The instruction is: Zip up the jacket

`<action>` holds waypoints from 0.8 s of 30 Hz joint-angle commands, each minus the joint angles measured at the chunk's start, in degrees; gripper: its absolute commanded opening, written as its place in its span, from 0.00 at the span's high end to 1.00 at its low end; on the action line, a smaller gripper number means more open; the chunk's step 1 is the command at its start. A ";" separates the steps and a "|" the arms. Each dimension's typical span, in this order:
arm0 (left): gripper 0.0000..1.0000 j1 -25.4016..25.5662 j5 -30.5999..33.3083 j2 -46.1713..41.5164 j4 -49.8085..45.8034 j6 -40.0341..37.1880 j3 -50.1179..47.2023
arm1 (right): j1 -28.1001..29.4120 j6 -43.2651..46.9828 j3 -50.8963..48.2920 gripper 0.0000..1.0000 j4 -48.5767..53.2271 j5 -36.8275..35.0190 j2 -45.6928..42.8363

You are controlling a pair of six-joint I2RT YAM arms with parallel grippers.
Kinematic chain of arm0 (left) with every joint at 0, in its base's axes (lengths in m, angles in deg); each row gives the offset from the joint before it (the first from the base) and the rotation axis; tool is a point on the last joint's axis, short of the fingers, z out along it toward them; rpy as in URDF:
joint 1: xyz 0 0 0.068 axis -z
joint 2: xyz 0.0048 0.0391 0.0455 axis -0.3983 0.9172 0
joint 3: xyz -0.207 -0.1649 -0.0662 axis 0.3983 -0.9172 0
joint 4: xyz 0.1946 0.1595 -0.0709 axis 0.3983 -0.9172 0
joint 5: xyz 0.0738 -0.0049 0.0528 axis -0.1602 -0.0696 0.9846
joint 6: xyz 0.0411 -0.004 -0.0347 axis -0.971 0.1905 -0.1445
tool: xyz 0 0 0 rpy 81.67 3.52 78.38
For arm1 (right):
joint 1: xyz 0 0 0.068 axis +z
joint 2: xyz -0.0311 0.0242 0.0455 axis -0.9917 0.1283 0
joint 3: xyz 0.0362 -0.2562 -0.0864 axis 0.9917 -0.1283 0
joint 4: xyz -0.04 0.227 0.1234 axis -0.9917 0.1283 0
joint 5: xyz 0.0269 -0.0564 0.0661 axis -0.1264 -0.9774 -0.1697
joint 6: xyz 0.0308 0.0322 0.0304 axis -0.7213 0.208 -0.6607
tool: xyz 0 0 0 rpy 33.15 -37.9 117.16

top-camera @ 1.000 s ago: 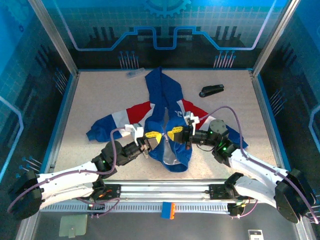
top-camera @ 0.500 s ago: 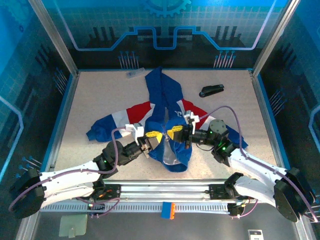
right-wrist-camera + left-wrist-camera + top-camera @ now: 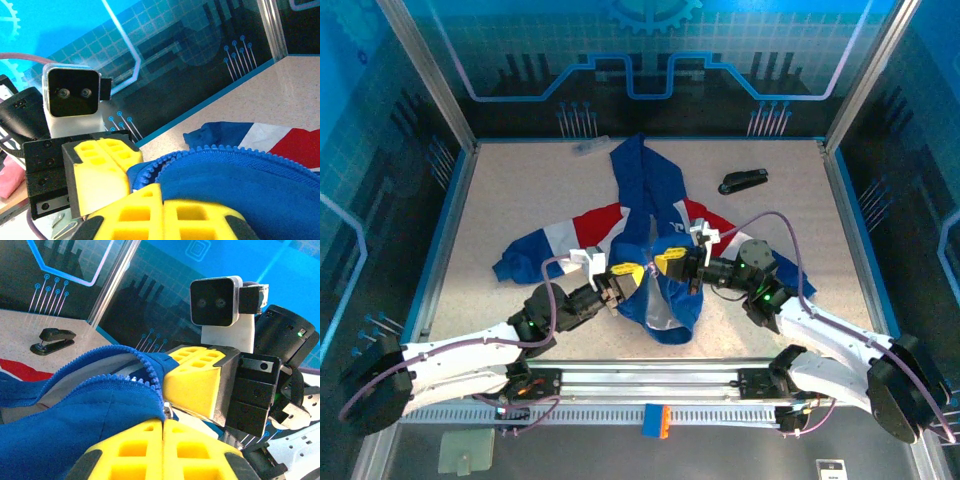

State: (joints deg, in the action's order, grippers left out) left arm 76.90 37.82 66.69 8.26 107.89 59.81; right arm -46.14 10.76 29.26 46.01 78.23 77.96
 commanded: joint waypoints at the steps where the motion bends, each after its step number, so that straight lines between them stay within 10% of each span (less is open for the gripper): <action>1: 1.00 0.18 0.21 0.13 3.36 0.94 -0.86 | 0.87 0.33 -0.69 0.97 -3.86 -1.41 0.19; 24: 1.00 0.16 2.27 -1.46 0.81 -0.80 0.79 | 0.89 -1.81 -1.81 0.97 -6.54 -0.62 0.72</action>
State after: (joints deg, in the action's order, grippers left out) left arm 76.90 39.11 65.47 8.07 107.80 59.81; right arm -46.14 9.49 27.73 43.01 77.70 78.64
